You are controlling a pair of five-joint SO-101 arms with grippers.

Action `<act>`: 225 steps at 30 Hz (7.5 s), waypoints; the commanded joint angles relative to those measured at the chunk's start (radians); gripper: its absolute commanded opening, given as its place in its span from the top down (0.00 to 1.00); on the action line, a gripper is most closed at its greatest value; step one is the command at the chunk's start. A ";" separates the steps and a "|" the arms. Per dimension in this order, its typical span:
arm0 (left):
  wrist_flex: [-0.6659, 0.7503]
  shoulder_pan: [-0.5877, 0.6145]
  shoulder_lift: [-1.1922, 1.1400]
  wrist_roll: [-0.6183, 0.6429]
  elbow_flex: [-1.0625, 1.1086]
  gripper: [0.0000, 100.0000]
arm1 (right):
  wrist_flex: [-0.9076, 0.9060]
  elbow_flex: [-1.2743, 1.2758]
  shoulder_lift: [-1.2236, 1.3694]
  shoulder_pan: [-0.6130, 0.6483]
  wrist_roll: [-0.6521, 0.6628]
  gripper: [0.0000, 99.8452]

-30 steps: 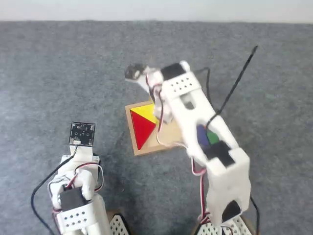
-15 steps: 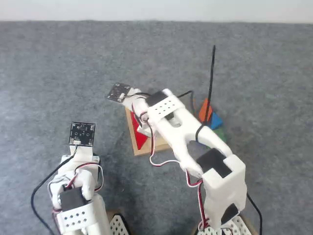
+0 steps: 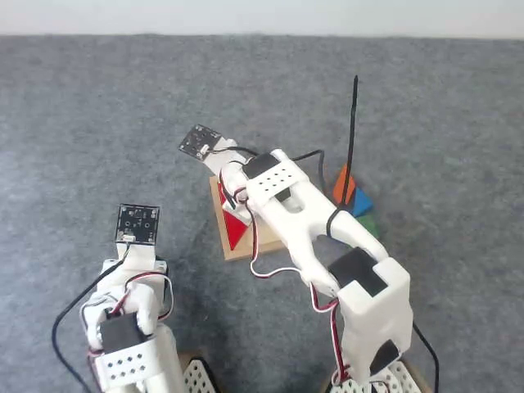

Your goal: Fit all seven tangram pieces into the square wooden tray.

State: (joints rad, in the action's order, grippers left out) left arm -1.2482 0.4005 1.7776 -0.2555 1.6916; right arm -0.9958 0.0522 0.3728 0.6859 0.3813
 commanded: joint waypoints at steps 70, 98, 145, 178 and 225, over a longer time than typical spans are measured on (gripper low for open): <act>-0.006 0.011 0.012 -0.009 -0.007 0.91 | 0.189 0.787 -0.644 -0.321 -0.281 0.76; -0.006 0.011 0.012 -0.009 -0.007 0.91 | 0.188 0.715 -0.561 -0.433 -0.155 0.90; -0.006 0.011 0.012 -0.009 -0.007 0.91 | 0.283 0.680 -0.387 -0.427 0.037 0.86; -0.006 0.012 0.012 -0.009 -0.007 0.91 | 0.143 0.769 -0.905 -0.337 -0.374 0.99; -0.006 0.012 0.012 -0.009 -0.007 0.91 | 0.260 0.806 -0.935 -0.108 -0.319 0.93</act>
State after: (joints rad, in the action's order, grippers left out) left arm -1.2482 0.4051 1.7776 -0.2555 1.6916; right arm -0.7687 0.9114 -0.5754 0.5662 -0.0407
